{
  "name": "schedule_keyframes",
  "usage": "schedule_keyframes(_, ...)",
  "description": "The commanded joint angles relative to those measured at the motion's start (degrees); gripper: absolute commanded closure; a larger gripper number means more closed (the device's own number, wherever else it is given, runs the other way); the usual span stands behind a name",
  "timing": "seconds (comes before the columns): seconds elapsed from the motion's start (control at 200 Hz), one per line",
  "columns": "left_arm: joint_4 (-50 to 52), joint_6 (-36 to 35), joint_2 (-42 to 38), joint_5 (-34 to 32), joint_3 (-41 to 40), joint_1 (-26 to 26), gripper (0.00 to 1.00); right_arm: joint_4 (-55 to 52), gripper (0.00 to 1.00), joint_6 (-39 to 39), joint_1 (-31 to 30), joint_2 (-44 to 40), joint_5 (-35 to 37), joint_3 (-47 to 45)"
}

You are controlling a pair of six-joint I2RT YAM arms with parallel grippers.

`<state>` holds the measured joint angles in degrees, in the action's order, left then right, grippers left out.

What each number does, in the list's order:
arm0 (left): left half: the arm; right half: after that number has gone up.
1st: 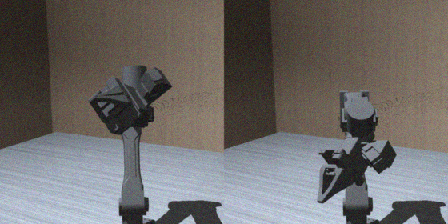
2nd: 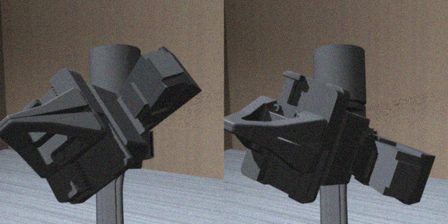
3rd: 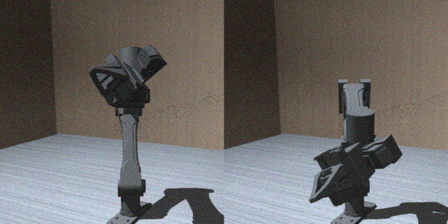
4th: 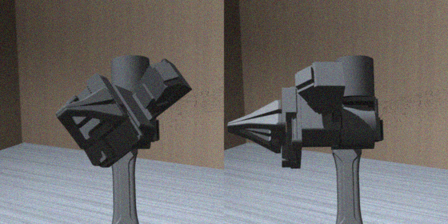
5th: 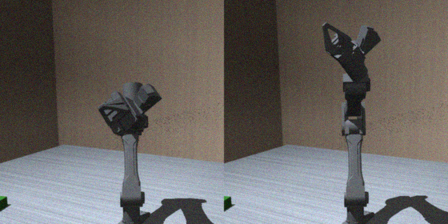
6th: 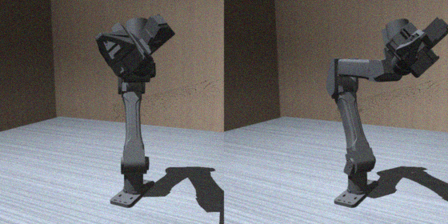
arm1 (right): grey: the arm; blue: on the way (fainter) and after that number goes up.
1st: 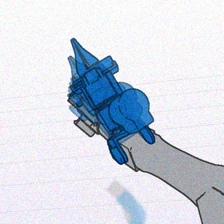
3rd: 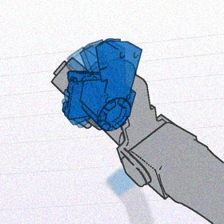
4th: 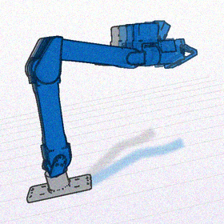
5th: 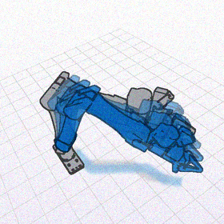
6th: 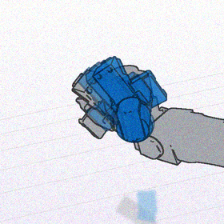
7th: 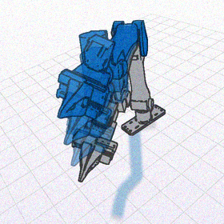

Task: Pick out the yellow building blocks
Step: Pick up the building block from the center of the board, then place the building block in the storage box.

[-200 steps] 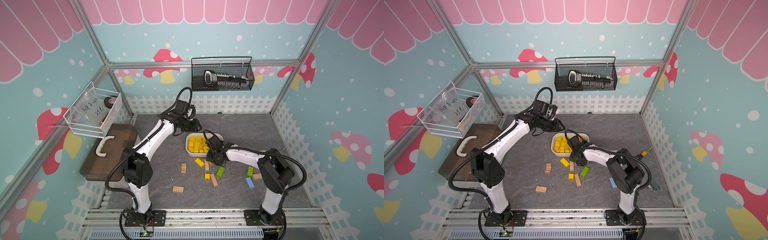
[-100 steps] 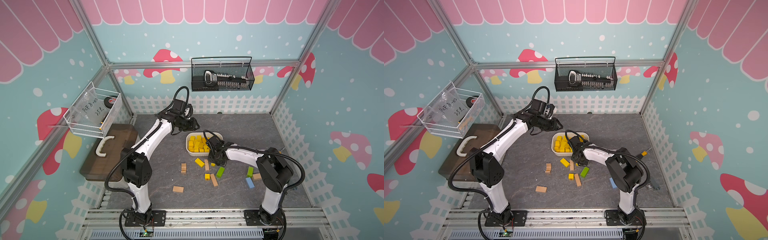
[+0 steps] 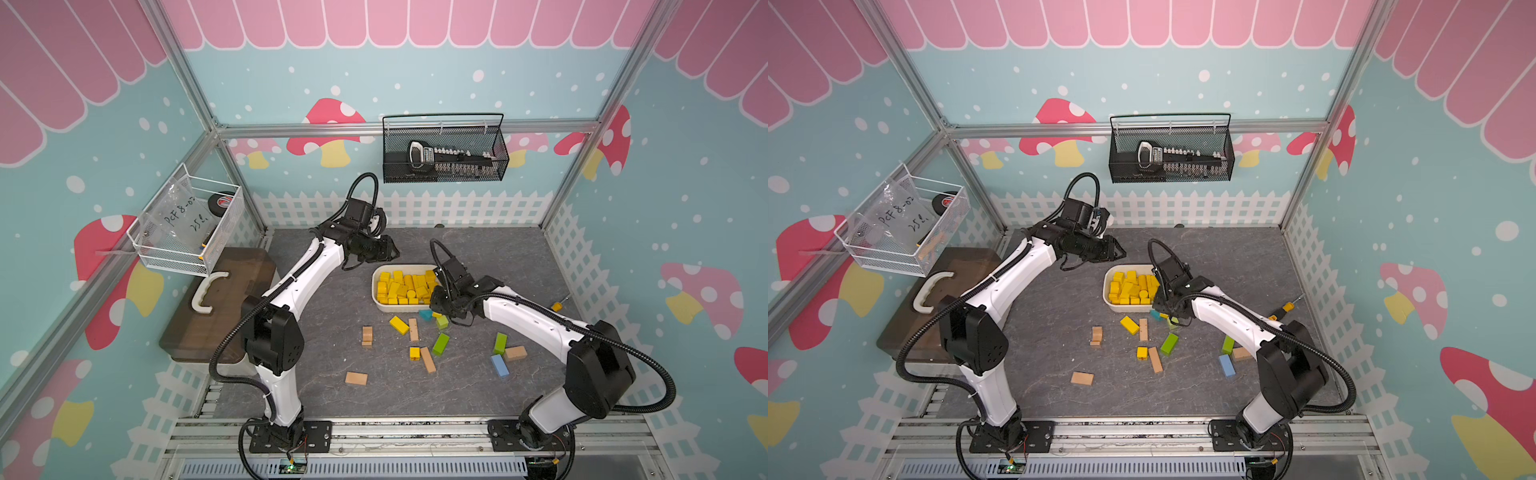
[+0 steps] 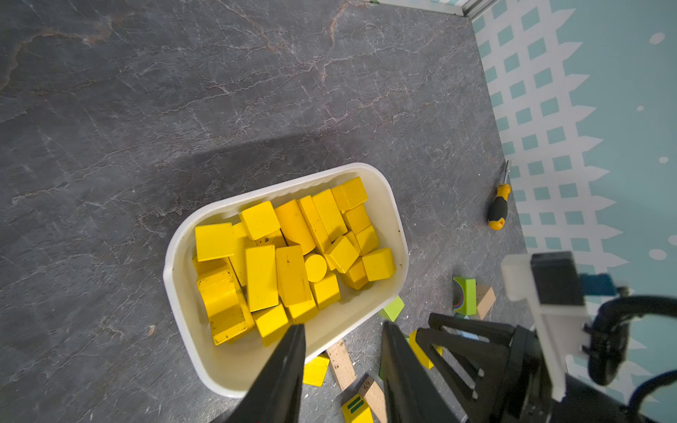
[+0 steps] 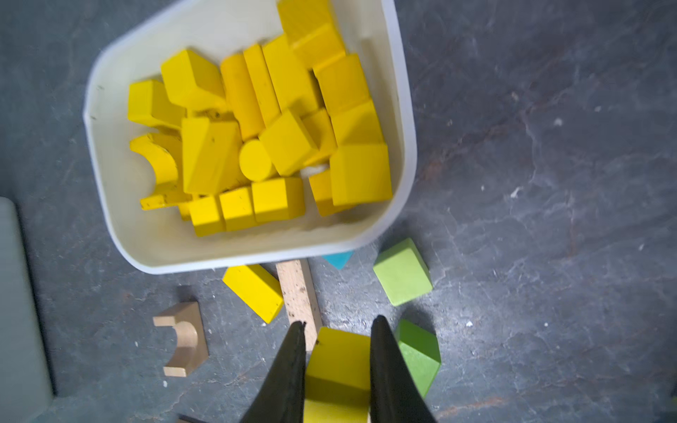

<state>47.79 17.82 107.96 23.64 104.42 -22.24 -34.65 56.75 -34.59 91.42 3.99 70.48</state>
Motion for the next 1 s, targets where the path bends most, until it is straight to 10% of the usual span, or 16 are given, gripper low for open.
schedule_keyframes(0.0,0.56,0.34,-1.0,0.64,1.71,0.18,0.61,-1.39,0.78,-5.3,2.25,5.83,-1.31,7.23)
schedule_keyframes(0.45,-0.53,1.24,-1.35,2.7,1.11,2.28,0.61,-3.56,0.79,-9.64,3.74,27.9,-2.05,31.81)
schedule_keyframes(0.605,-1.21,1.5,-1.19,2.85,0.6,2.72,0.6,-4.13,0.44,-11.75,3.84,28.89,-2.07,34.18)
schedule_keyframes(0.791,-1.21,1.55,0.29,2.9,0.39,2.56,0.6,-3.13,0.3,-16.49,3.83,17.01,1.54,24.98)
schedule_keyframes(0.996,-1.17,1.25,1.11,1.57,0.14,0.56,0.6,5.16,0.28,-18.64,3.89,-13.53,6.45,-6.81)
